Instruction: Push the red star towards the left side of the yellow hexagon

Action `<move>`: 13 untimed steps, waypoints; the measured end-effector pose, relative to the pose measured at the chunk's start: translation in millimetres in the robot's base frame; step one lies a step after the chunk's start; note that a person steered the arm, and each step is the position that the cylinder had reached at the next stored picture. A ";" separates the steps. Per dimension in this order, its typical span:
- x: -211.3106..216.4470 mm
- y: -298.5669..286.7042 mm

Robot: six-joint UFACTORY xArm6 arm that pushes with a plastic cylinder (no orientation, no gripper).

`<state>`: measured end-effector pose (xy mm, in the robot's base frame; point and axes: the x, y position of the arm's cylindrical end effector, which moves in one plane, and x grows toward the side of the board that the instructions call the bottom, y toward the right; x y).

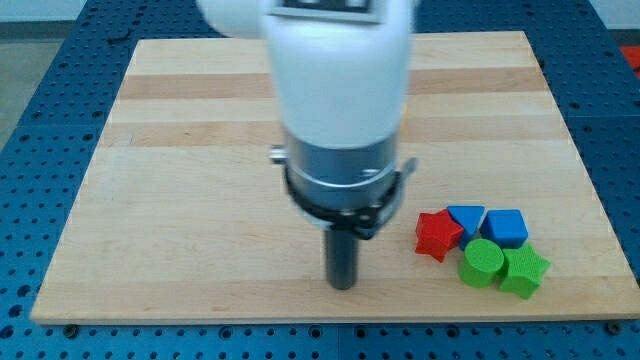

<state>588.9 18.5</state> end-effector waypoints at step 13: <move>-54.7 76.6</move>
<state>534.2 95.1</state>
